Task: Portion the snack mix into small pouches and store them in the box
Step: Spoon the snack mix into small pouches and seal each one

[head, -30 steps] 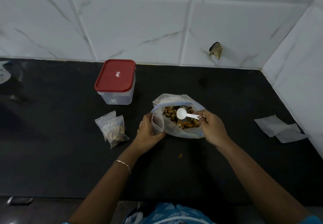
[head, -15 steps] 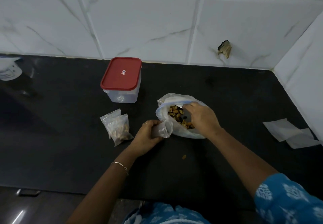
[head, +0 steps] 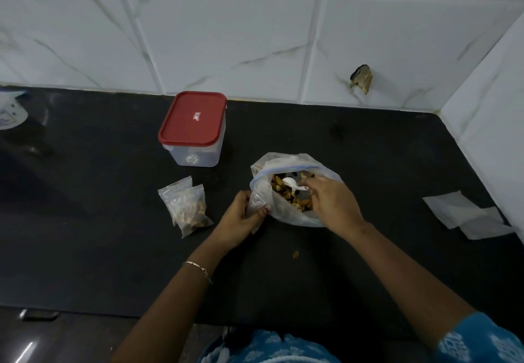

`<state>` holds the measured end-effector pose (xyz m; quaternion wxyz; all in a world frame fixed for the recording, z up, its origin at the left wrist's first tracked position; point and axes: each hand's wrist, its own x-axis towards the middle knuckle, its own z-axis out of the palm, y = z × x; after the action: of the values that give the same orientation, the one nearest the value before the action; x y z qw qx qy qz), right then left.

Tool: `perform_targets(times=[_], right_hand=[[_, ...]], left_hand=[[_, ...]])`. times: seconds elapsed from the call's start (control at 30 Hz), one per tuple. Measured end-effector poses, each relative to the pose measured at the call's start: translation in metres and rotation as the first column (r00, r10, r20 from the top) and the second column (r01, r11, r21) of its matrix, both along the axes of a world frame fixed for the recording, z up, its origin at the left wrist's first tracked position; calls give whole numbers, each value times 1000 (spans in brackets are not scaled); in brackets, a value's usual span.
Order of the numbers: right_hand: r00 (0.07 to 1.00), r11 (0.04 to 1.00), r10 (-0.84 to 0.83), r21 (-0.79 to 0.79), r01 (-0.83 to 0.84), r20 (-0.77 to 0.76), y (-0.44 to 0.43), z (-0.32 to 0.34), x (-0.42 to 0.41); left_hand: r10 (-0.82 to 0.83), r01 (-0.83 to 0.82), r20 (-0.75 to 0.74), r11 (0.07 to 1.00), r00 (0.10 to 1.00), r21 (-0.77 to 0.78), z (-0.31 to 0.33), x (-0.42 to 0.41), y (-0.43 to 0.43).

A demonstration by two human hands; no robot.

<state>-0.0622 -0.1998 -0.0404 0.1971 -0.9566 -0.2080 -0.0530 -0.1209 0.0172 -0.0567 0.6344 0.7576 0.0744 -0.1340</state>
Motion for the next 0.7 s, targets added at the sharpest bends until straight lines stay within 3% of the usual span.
perform_targets(times=[0.1, 0.2, 0.27, 0.33, 0.43, 0.47, 0.53, 0.6, 0.63, 0.7], right_hand=[[957, 941, -148, 261, 214, -249, 6, -8, -10], [769, 709, -195, 454, 539, -608, 8, -12, -11], [658, 595, -159, 460, 659, -736, 8, -13, -13], [725, 676, -218, 435, 595, -653, 10, -15, -18], [953, 950, -214, 183, 254, -215, 14, -16, -30], [985, 984, -153, 80, 160, -84, 16, -18, -34], [995, 995, -104, 6, 104, 6, 20, -22, -38], [977, 967, -186, 158, 202, -109, 22, -22, -38], [939, 917, -236, 261, 300, -250, 24, -21, -35], [761, 703, -248, 429, 567, -600, 26, -16, -26]], left_hand=[[5, -5, -18, 999, 1000, -41, 1, 2, -3], [7, -11, -39, 995, 999, -97, 2, 5, -5], [6, -12, -40, 992, 999, -126, 3, 6, -6], [13, -19, -39, 987, 999, -157, 5, 8, -9], [55, -55, -9, 977, 998, -207, 6, 9, -15], [68, -66, 3, 973, 998, -219, 7, 10, -17], [77, -70, 25, 971, 997, -227, 8, 14, -20], [65, -59, 19, 972, 998, -226, 8, 16, -20], [56, -54, 4, 972, 998, -228, 8, 17, -19], [46, -50, -22, 970, 999, -238, 6, 19, -17]])
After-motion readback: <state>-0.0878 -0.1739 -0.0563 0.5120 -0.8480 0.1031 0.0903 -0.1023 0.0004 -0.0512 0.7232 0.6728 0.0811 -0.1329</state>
